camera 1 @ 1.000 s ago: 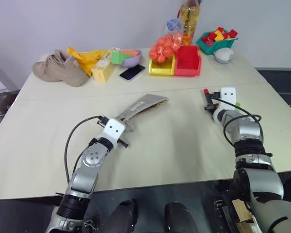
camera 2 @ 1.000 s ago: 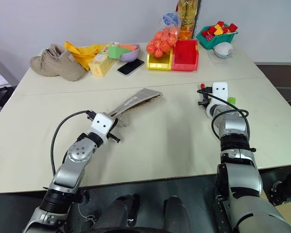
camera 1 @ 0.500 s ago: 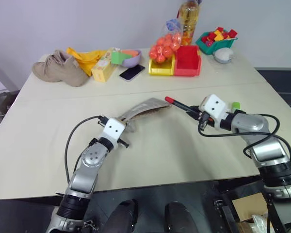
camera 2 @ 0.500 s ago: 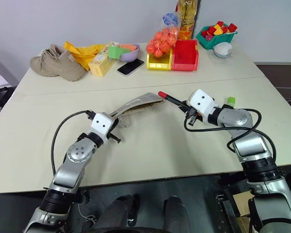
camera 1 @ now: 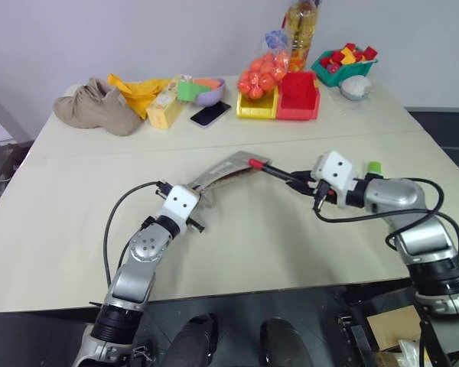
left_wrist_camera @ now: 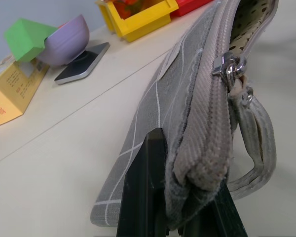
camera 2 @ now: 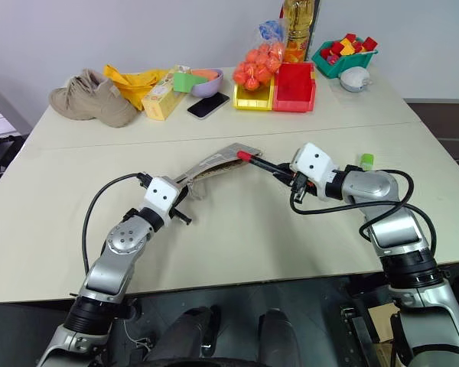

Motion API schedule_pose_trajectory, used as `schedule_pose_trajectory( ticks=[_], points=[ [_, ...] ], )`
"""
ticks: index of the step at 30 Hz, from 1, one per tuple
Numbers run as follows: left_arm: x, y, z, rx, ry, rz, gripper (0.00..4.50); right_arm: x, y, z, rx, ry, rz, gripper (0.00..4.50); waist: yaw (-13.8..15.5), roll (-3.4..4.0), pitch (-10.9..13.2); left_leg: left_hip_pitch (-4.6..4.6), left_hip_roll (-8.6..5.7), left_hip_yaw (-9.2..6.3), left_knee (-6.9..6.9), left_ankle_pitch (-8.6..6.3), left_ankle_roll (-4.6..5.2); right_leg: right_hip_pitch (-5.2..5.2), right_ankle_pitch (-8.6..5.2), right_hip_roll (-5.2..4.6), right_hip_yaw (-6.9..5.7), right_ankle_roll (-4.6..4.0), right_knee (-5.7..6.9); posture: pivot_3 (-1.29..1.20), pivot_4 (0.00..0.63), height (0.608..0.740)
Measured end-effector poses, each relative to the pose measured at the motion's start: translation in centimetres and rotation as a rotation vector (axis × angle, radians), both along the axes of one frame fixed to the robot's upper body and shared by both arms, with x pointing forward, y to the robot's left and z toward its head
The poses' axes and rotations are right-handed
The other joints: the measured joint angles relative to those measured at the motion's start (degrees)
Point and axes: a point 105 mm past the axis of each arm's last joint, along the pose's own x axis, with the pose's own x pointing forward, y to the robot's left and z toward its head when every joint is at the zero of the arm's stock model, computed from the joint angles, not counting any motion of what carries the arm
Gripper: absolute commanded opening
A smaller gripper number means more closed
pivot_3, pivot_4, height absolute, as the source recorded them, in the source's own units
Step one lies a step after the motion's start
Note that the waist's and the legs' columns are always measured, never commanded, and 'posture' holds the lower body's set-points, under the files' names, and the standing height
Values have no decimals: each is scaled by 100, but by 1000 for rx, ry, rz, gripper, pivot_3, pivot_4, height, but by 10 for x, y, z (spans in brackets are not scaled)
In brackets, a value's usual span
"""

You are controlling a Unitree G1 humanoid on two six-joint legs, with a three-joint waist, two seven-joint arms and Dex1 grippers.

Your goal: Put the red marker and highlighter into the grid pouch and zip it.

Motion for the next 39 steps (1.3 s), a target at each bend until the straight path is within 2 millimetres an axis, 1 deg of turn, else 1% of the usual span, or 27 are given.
schedule_pose_trajectory(
  ticks=[3, 10, 16, 19, 21, 23, 26, 29, 31, 32, 35, 37, 39],
  points=[
    [0, 0, -1, 0, 2, -1, 0, -2, 0, -3, -3, 12, 9, 410, -2, 0, 0, 0, 0, 0, 0, 0, 0, 0, 0, 0, 0, 0, 0, 0, 150, 740],
    [-1, -3, 1, 0, -10, -22, 0, 0, -3, -5, -36, 2, -14, 410, 3, 0, 0, 0, 0, 0, 1, 0, 0, 0, 0, 0, 0, 0, 0, 0, 150, 740],
    [-5, -7, 1, 23, -21, -79, 0, 6, -1, -8, -149, -48, 7, 410, -7, 0, 0, 0, 0, 0, -1, 0, -1, -2, 0, 0, 0, 0, 0, 0, 150, 740],
    [-9, -7, -1, 61, -25, -118, 0, 7, 5, -6, -283, -114, 73, 410, -19, 0, 0, 0, 0, 1, -3, 1, -1, -4, 0, 1, 0, 0, 0, 0, 150, 740],
    [-13, -12, 0, 88, -37, -170, 0, 5, 15, -6, -374, -165, 151, 410, -18, 0, 0, 0, 0, 1, -3, 0, -2, -4, 0, 1, 0, 0, 0, 0, 150, 740],
    [-16, -19, 0, 98, -41, -208, 0, 4, 24, -7, -423, -195, 203, 410, -15, 0, 0, 0, 0, 1, -2, 0, -1, -3, 0, 0, 0, 0, 0, 0, 150, 740],
    [-19, -18, -2, 133, -37, -238, 0, 4, 37, -5, -467, -234, 257, 410, -17, 0, 0, 0, 0, 0, -2, 1, -2, -4, 0, 0, 0, 0, 0, 0, 150, 740],
    [-20, -20, -3, 139, -33, -255, 0, 5, 43, -1, -494, -260, 285, 410, -1, 0, 0, 0, 0, -1, -2, 1, -2, -3, 0, 0, 0, 0, 0, 0, 150, 740],
    [-20, -21, -3, 139, -33, -256, 0, 5, 44, -1, -492, -252, 284, 1495, 2, 0, 0, 0, 0, -1, -1, 1, -1, -3, 0, 0, 0, 0, 0, 0, 150, 740],
    [-20, -20, -3, 138, -33, -256, 0, 5, 44, -1, -485, -246, 277, 1838, -2, 0, 0, 0, 0, -1, -1, 1, -1, -3, 0, 0, 0, 0, 0, 0, 150, 740],
    [-20, -21, -3, 136, -32, -253, 0, 4, 46, 8, -400, -240, 242, 3359, -8, 0, 0, 0, 0, -2, -3, 1, -2, -4, 0, 0, 0, 0, 0, 0, 150, 740],
    [-19, -22, -2, 133, -37, -247, 0, -2, 44, 15, -286, -200, 208, 3359, 17, 0, 0, 0, 0, -5, -1, 0, -1, -1, 0, 0, -1, 0, 0, 0, 150, 740],
    [-17, -22, -3, 124, -34, -235, 0, -10, 37, 19, -157, -128, 168, 3359, 57, 0, 0, 0, -1, -4, 1, -1, 0, 1, 0, -1, 1, 0, -3, 0, 150, 740]
  ],
)
